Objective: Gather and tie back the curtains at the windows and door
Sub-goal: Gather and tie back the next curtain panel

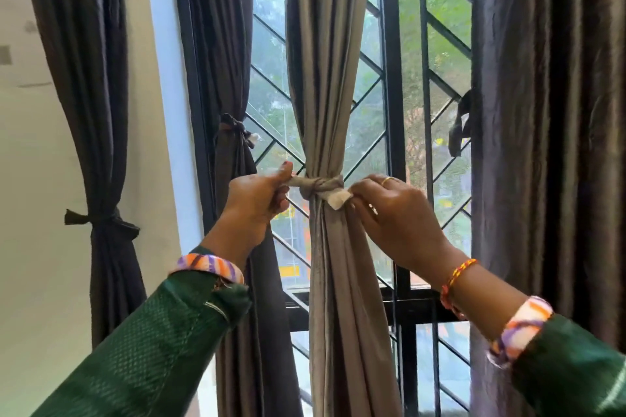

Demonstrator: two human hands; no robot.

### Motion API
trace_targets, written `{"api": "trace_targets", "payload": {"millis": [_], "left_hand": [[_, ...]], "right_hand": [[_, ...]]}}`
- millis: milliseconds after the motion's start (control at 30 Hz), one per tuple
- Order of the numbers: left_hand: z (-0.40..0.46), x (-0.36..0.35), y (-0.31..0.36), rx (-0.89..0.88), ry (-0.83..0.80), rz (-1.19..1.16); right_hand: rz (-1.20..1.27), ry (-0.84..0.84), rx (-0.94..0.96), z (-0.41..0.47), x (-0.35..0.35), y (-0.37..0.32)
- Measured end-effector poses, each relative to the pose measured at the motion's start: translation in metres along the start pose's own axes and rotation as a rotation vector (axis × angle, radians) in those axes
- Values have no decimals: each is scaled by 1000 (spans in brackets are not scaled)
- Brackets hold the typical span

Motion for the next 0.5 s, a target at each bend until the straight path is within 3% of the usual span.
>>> {"api": "trace_targets", "payload": {"millis": [167,333,500], "left_hand": [[5,9,9,-216,-132,462],[19,0,20,-510,-109,1057],[16,-27,27,-536,-56,1584]], "right_hand": [[157,-82,-215,2,-20,6],[111,-177,-380,-4,-25,11],[15,-325,-408,-4,1,12]]}}
Point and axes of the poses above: each hand's wrist, its own z-axis towards the middle knuckle, its own x-axis out of the back of the hand, y = z × x, the point moved 4 cm from there along z, towards the middle knuckle, and after that the axes turned 3 degrees about x, right-handed, at the moved point
